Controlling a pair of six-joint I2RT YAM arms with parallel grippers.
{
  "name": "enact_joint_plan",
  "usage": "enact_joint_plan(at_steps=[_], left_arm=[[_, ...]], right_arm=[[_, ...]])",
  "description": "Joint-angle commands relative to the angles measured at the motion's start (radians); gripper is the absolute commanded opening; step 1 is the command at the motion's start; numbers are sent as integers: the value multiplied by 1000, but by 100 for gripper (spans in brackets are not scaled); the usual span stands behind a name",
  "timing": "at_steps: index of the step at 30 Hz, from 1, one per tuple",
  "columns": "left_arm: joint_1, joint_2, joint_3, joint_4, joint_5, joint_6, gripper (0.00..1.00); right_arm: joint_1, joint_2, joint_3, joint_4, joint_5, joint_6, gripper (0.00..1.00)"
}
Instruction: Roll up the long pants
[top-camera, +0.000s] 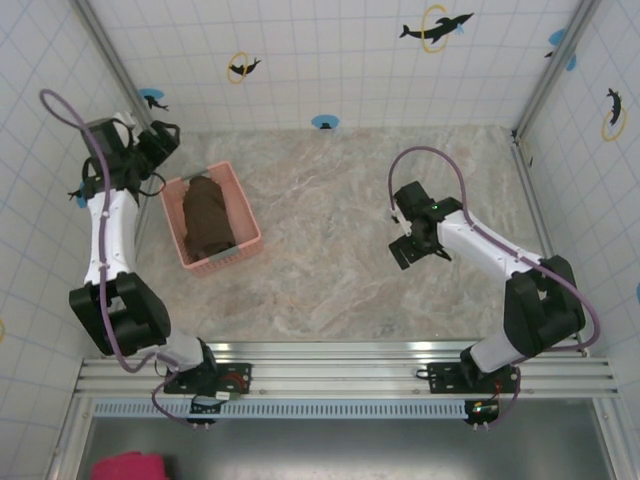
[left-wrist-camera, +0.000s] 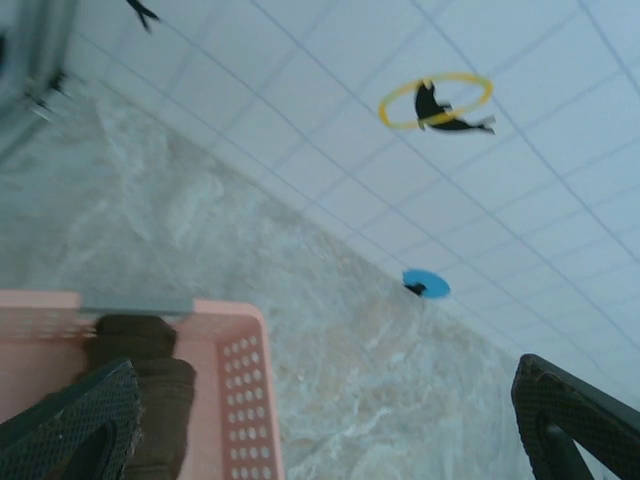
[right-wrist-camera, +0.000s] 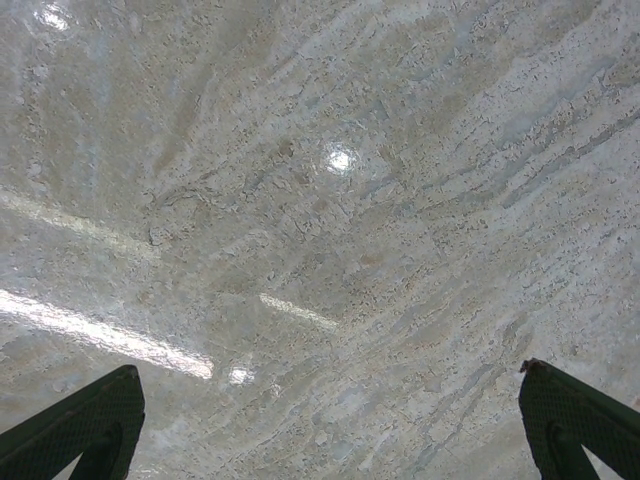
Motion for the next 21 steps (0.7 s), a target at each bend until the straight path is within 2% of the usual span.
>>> enact_joint_plan(at_steps=[1, 2, 3, 4, 5, 6, 7, 8, 9, 10, 11, 13, 15, 21], left_arm=[[58, 6, 6, -254, -127, 39, 98], [71, 2, -6, -319, -172, 41, 98], [83, -9, -37, -324, -199, 49, 97], [89, -19, -64, -326, -222, 52, 98], [92, -26, -112, -343, -257, 51, 98], [93, -29, -137, -363, -294, 53, 98], [94, -30, -154, -378, -326, 57, 97], [93, -28, -169, -410, -367, 47, 95], [96, -25, -183, -432, -404, 44, 81], [95, -22, -196, -442, -434, 39, 75], [95, -20, -213, -458, -474, 26, 74], [100, -11, -240, -497, -550, -8, 75], [114, 7, -283, -497, -560, -40, 77], [130, 176, -388, -367, -389, -53, 79]], right_arm=[[-7, -48, -19, -2, -10, -1, 99], [-8, -53, -22, -4, -15, -1, 100], [-8, -60, -26, -4, -22, -2, 95], [-7, -63, -27, -5, -24, -3, 87], [-8, -68, -30, -8, -25, -3, 74], [-8, -71, -31, -8, -29, -2, 49], [-7, -75, -33, -10, -26, 1, 16], [-7, -78, -35, -13, -21, 4, 0], [-7, -82, -38, -15, -21, 5, 0], [-7, -87, -39, -15, -17, 6, 0], [-6, -91, -40, -16, -16, 8, 0], [-7, -102, -42, -21, -10, 10, 0], [-7, -114, -45, -27, 0, 11, 0], [-9, -141, -49, -34, 19, 15, 0]])
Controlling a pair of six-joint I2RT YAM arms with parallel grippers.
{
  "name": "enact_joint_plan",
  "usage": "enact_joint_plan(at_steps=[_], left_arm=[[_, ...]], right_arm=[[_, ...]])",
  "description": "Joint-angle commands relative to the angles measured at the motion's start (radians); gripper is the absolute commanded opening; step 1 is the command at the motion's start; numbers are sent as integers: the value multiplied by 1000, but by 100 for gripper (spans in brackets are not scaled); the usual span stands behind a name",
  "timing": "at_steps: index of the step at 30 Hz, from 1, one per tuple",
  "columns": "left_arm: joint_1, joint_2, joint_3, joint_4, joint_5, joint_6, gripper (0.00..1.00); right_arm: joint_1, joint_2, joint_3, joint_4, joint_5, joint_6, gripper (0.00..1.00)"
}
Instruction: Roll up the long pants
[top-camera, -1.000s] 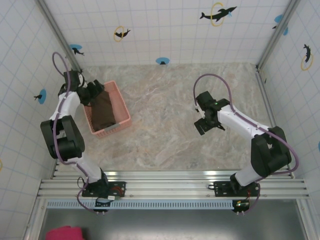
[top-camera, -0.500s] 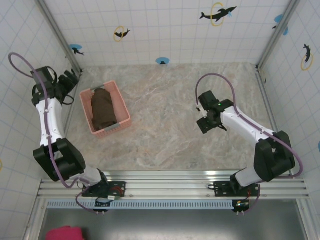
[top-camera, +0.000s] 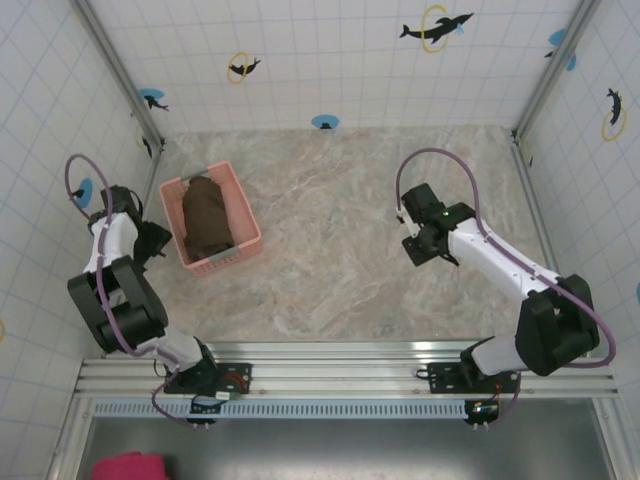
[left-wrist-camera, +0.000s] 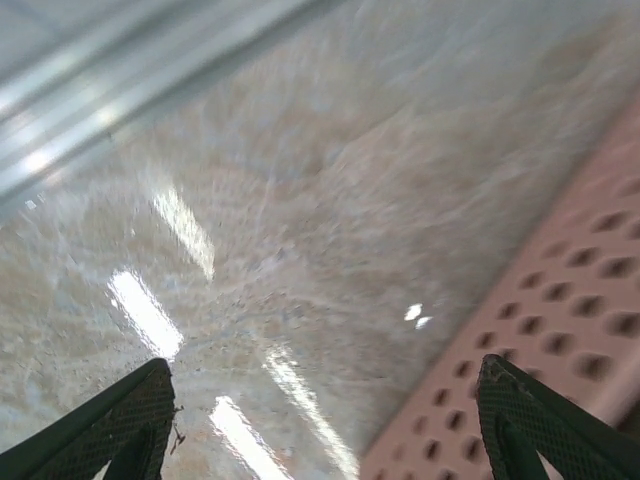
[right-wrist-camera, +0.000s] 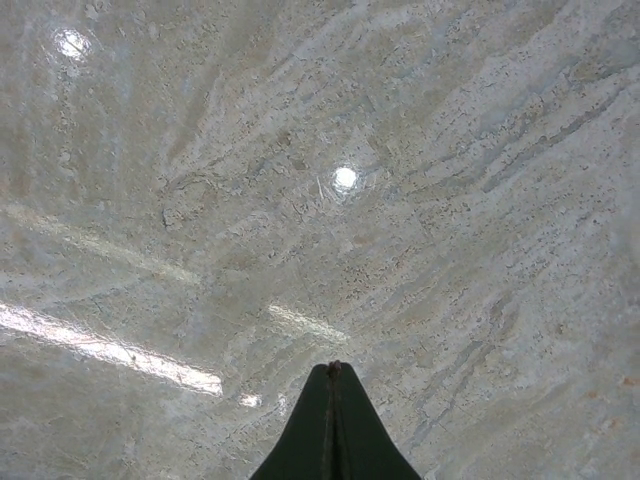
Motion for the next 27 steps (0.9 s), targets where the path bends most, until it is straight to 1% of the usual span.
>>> enact_joint_plan(at_steps=[1, 3, 5, 10, 15, 17, 18, 19, 20, 21, 22, 23, 24, 27], left_arm=[[2, 125, -43, 70, 98, -16, 77], [-5, 172, -70, 143, 159, -14, 72], [-31, 181, -74, 171, 165, -17, 72], [-164, 187, -6, 202, 167, -31, 72], [-319, 250, 123, 201, 165, -85, 73], [-368, 276, 177, 203, 163, -101, 73], [-391, 289, 209, 203, 163, -105, 75], [-404, 296, 229, 205, 165, -106, 78], [-415, 298, 252, 207, 170, -102, 81], [-417, 291, 267, 204, 173, -91, 85], [-418, 279, 269, 188, 167, -79, 88], [-409, 255, 269, 158, 151, -45, 94], [-398, 227, 269, 132, 147, 5, 97], [-362, 93, 246, 80, 130, 167, 97]], right_arm=[[-7, -37, -10, -24, 29, 12, 0], [-9, -43, -8, -28, 32, 13, 0], [-13, -46, -5, -32, 36, 11, 0], [-16, -41, -3, -33, 31, 13, 0], [-22, -36, -2, -16, 41, 17, 0], [-28, -35, 2, -10, 41, 17, 0], [-33, -36, 1, -7, 39, 17, 2], [-35, -37, 3, -3, 37, 15, 7], [-41, -41, 3, 2, 32, 13, 24], [-42, -46, 1, 8, 26, 9, 56], [-45, -54, -2, 15, 24, 6, 82], [-49, -63, -2, 20, 22, 4, 100], [-54, -73, -5, 29, 21, 2, 99], [-77, -107, -13, 71, 25, 10, 99]])
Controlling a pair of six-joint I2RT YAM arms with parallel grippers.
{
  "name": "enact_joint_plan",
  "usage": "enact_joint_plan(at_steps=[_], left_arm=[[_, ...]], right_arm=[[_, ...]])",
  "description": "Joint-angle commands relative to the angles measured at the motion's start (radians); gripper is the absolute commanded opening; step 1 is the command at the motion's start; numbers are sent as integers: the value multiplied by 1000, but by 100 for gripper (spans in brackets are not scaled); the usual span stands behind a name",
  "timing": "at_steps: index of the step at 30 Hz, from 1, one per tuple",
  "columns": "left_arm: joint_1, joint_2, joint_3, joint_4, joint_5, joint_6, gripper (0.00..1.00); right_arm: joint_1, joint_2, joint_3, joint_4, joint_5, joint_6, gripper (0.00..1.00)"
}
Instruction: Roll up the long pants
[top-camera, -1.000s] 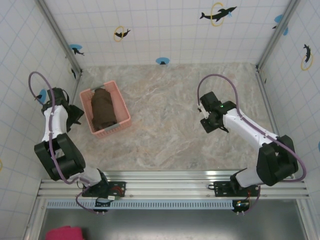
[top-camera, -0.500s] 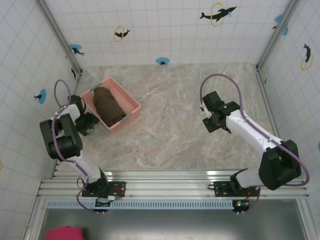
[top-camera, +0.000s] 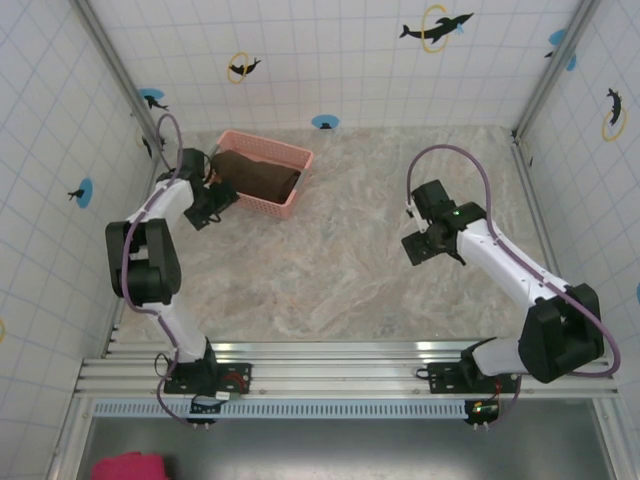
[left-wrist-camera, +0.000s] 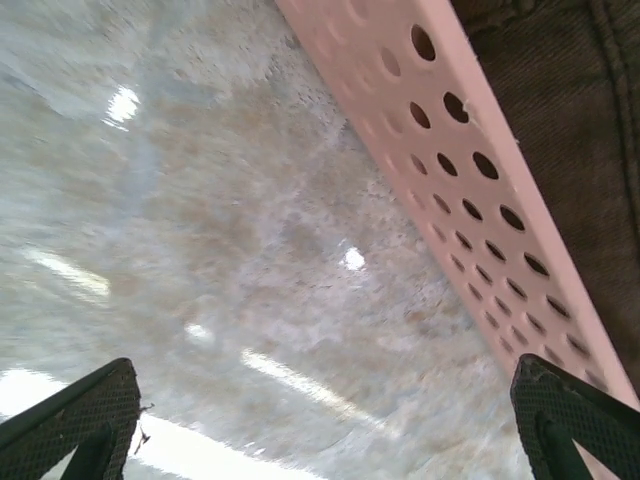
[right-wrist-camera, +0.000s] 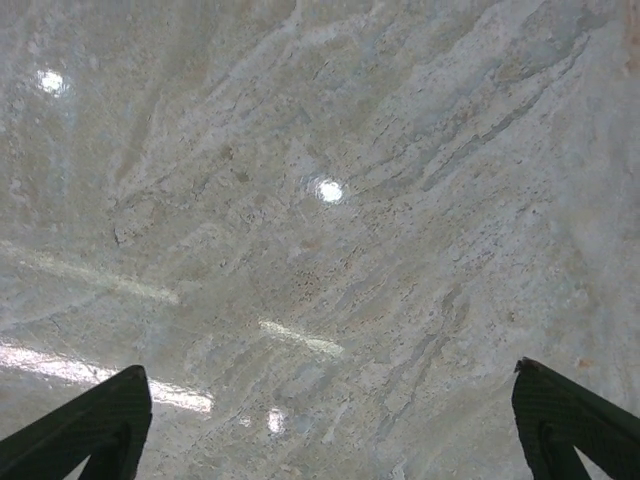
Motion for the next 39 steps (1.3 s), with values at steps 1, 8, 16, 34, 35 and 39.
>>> enact_joint_plan(at_steps=[1, 8, 16, 34, 35, 39], left_arm=[[48, -202, -52, -68, -24, 213, 98], [25, -917, -732, 476, -108, 485, 98], [-63, -984, -1128, 994, -295, 586, 97], [-213, -323, -945, 1397, -202, 872, 98], [-217, -285, -964, 1515, -211, 878, 97], [-218, -299, -959, 1470, -217, 880, 97]], right_arm=[[-27, -71, -14, 77, 11, 10, 99], [-44, -271, -326, 611, 264, 19, 99], [-134, -208, -739, 1393, 177, -166, 99], [-250, 157, -630, 1609, -15, -112, 100], [-261, 162, -624, 1610, -36, -108, 100], [-262, 159, -624, 1603, -35, -109, 100]])
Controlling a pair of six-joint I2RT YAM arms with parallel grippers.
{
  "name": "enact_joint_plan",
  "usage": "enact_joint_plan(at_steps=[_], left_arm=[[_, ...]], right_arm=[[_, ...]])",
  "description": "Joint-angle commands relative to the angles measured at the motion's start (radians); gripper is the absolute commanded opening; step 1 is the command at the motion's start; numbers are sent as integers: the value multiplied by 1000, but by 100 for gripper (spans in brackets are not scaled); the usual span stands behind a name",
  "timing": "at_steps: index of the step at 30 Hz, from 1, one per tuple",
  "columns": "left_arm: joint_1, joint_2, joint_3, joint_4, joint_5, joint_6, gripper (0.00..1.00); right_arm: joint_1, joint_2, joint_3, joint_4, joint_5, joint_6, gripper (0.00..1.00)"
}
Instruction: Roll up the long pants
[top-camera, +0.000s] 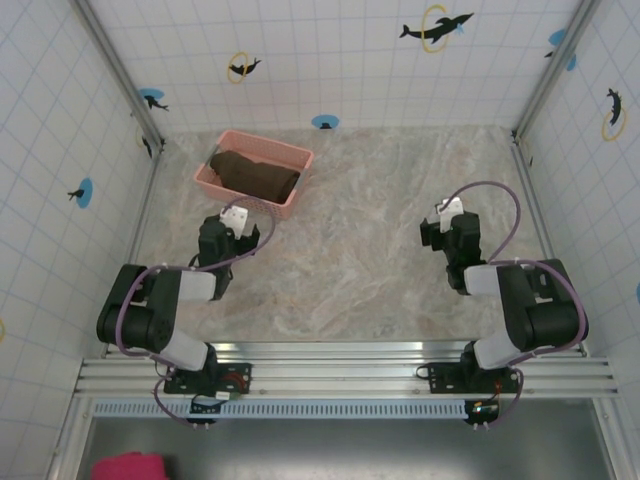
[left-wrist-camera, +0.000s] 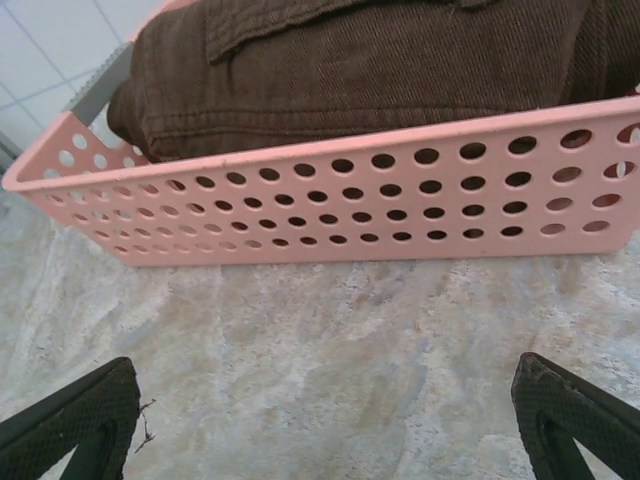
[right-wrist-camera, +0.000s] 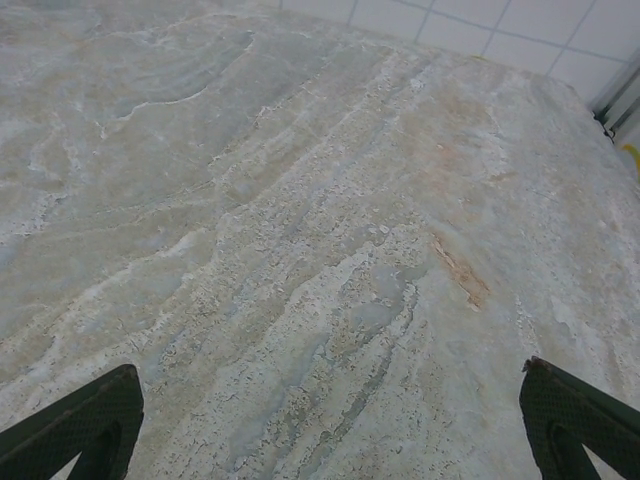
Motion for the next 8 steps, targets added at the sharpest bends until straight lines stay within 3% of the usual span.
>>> enact_joint_plan(at_steps=[1, 8], left_arm=[[0, -14, 12, 9, -21, 43, 98], [1, -8, 14, 14, -12, 45, 98]], right_arm=[[0, -1, 10, 34, 20, 13, 100], [-3, 1, 14, 28, 14, 15, 100]])
